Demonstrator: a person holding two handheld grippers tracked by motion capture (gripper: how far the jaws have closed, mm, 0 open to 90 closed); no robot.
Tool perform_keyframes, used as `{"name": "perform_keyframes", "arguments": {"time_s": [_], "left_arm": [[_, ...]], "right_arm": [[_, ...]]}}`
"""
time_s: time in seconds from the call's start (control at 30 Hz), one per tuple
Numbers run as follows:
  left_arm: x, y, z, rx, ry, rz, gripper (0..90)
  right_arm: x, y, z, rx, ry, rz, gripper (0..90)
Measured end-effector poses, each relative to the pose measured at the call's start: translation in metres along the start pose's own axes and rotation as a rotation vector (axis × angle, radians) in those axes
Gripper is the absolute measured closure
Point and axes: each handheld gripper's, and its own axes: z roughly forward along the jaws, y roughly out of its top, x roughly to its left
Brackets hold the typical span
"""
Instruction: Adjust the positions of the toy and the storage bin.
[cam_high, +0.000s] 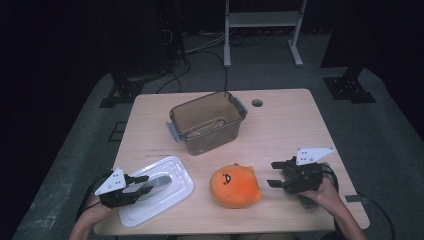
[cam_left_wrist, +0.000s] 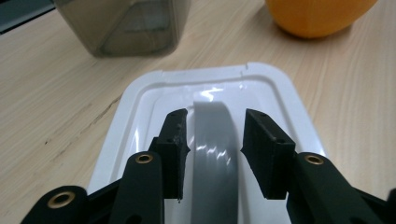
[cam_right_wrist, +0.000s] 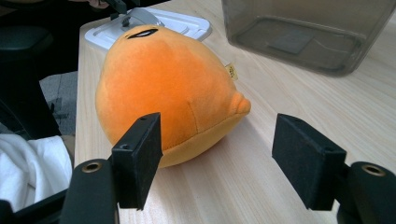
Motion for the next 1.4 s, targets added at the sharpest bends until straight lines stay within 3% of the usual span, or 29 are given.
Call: {"name": "perform_keyframes", "arguments": {"time_s": [0.4,0.5,0.73,1.1,1.4], "left_arm": [[-0.014,0.038,0.011,-0.088,-0.054,0.044,37.6],[-0.019,0.053,0.018,-0.111,-0.061,0.06,29.0],[-0.033,0.081,0.044,-0.13,-0.134,0.103,20.1],[-0.051,0.124,0.084,-0.148,-0.242,0.149,16.0],[-0.062,0.143,0.104,-0.162,-0.298,0.184,15.4]], "right_arm": [[-0.001,-0.001,-0.001,-0.005,0.0,0.003,31.9],[-0.001,0.0,-0.001,-0.007,0.0,0.004,31.9],[-0.001,0.001,-0.002,-0.012,0.0,0.001,31.9],[0.001,0.001,-0.005,-0.017,-0.003,-0.012,31.8],[0.001,0.002,-0.006,-0.017,0.0,-0.013,31.8]]}}
